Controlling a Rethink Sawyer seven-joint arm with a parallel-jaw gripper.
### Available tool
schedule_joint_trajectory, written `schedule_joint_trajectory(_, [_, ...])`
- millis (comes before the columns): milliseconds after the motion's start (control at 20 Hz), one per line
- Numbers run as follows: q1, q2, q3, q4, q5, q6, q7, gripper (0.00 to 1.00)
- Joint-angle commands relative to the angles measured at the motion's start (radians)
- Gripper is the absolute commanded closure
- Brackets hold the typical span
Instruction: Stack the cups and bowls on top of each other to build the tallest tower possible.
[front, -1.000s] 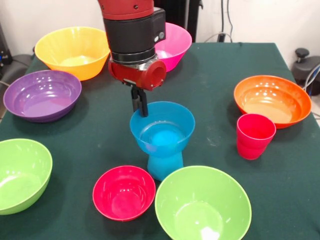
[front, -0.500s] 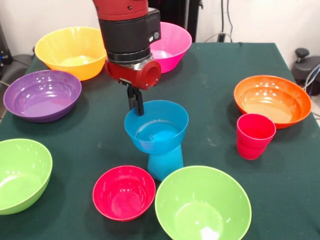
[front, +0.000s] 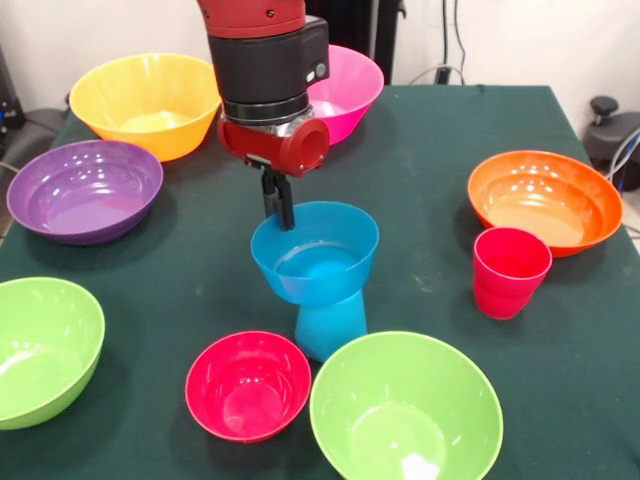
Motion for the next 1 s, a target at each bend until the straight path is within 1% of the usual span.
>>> schedule_joint_trajectory(50, [0.047, 0.047, -0.002, 0.059, -0.079, -0.027, 0.015, 1.00])
schedule_joint_trajectory(250, [0.044, 0.062, -0.004, 0.042, -0.077, -0.021, 0.007, 1.00])
schedule_joint_trajectory(300, [0.041, 0.075, -0.002, 0.009, -0.073, -0.001, -0.006, 1.00])
schedule_joint_trajectory(350, [0.037, 0.078, 0.000, 0.003, -0.073, 0.003, -0.011, 1.00])
schedule_joint_trajectory(400, [0.032, 0.089, 0.002, -0.023, -0.069, 0.021, -0.022, 1.00])
schedule_joint_trajectory(600, [0.034, 0.097, 0.002, -0.060, -0.062, 0.051, -0.032, 1.00])
schedule_joint_trajectory(750, [0.036, 0.099, 0.001, -0.075, -0.058, 0.062, -0.032, 1.00])
schedule_joint_trajectory(850, [0.039, 0.096, -0.001, -0.071, -0.059, 0.059, -0.028, 1.00])
schedule_joint_trajectory(900, [0.045, 0.088, -0.001, -0.049, -0.061, 0.044, -0.018, 1.00])
schedule_joint_trajectory(1000, [0.057, 0.079, -0.008, -0.048, -0.059, 0.054, -0.013, 1.00])
